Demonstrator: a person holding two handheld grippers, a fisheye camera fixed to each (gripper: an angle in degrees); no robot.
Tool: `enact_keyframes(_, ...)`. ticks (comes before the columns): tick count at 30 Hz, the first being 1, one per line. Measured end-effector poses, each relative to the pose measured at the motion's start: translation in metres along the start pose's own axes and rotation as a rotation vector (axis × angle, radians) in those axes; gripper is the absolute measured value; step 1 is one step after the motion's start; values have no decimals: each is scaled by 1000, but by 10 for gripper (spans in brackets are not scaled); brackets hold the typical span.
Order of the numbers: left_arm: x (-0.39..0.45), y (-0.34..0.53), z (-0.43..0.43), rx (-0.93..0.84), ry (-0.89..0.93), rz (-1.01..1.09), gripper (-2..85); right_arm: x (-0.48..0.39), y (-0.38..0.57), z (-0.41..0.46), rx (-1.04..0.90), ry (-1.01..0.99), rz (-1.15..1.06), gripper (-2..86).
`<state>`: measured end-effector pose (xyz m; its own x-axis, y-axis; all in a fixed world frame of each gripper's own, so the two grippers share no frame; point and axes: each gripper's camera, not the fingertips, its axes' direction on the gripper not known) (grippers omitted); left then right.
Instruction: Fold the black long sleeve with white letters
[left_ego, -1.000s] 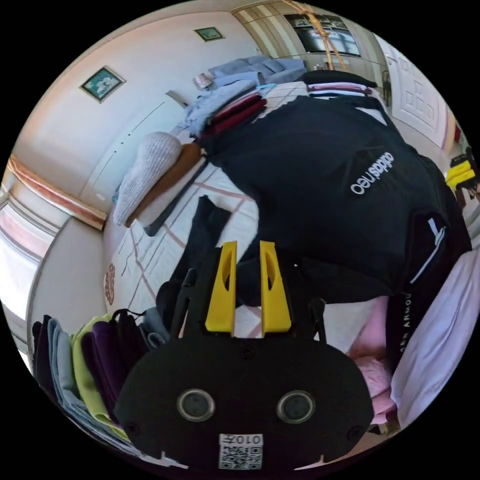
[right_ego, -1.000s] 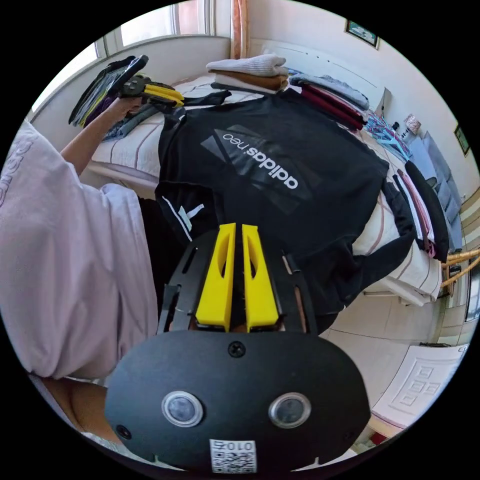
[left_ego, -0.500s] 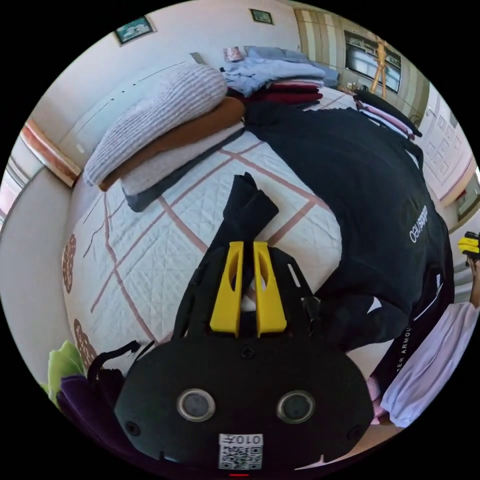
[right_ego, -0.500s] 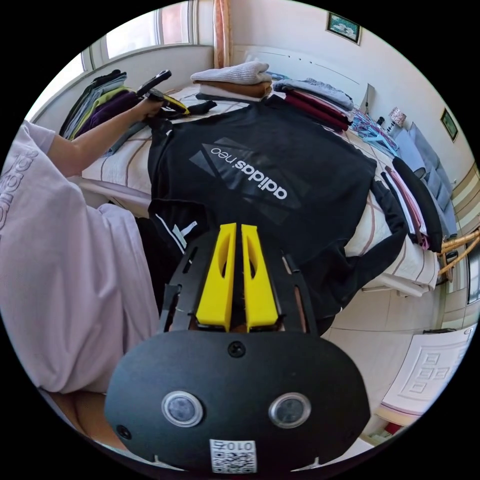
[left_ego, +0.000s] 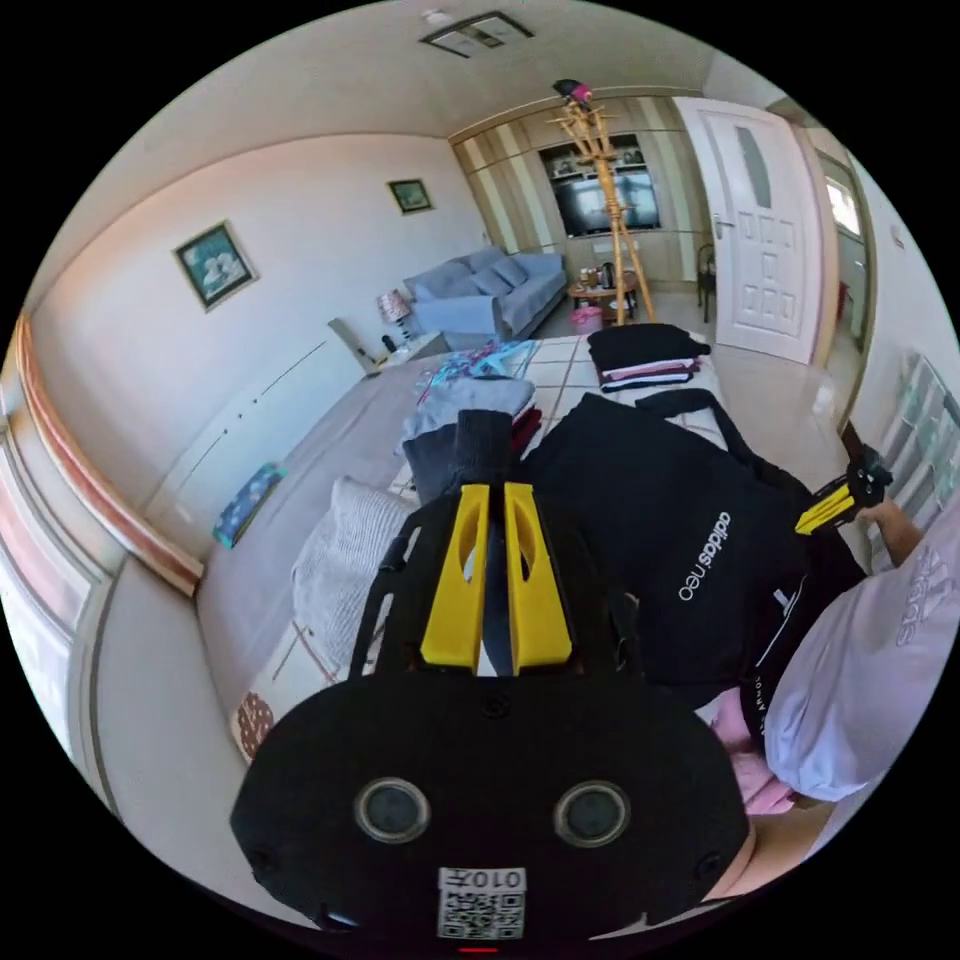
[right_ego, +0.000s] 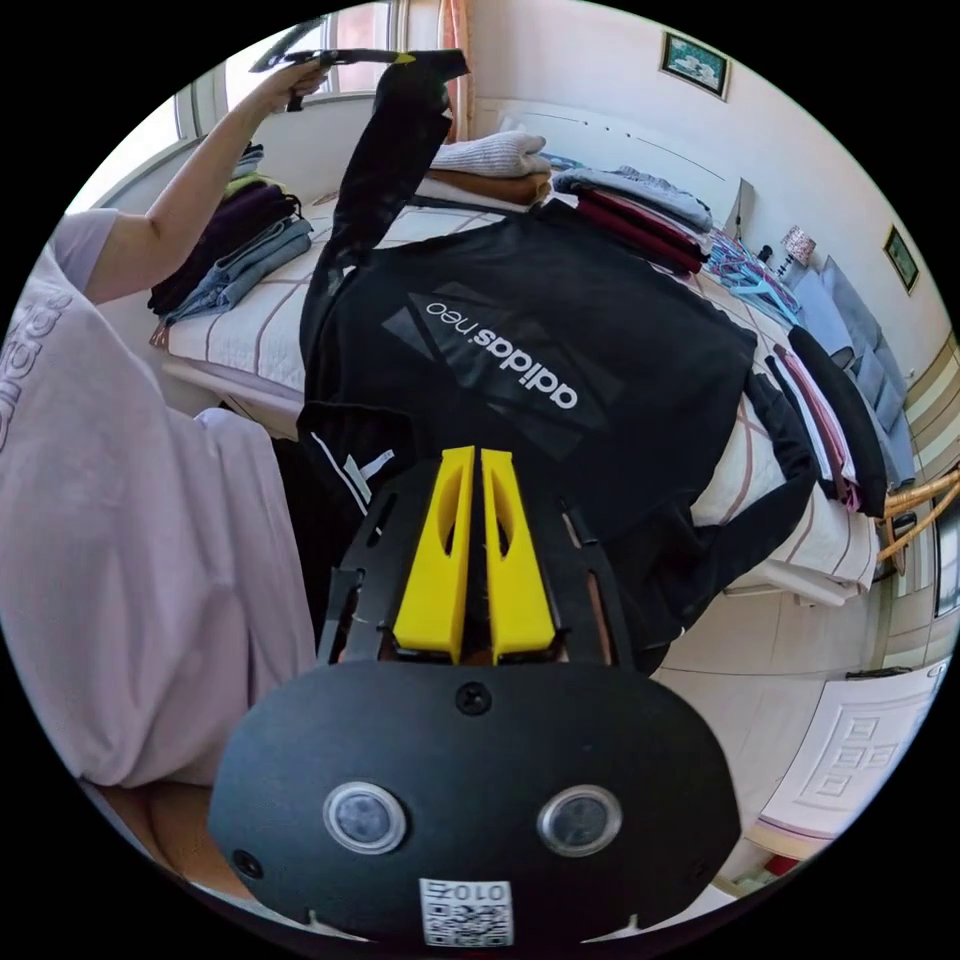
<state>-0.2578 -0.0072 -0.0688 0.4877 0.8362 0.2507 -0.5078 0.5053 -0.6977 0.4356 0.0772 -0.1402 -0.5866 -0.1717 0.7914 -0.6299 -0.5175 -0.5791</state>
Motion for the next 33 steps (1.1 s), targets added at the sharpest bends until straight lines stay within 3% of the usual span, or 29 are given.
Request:
enact_keyframes(2,30,-57,-8,71,57,146,16,-1,4,-1,1,5,11,39)
enact_keyframes(7,74,-152,41,83,274,86,47,-2,17,-4,1,19,59,39)
enact_keyframes(11,133,-170,124,-55,445,188,78,-4,22,-11,10,25,75,39)
enact_keyframes(16,145,-89,147,-95,526,198,93,1,32,-10,24,7,109,41)
enact_keyframes(26,155,148,107,-224,113,57,106,76,-33,1,144,-22,270,86)
enact_keyframes(31,120,176,134,-225,157,-46,107,132,-106,13,126,190,301,109)
enact_keyframes(33,114,177,149,-227,160,-22,106,166,-131,26,86,174,389,112)
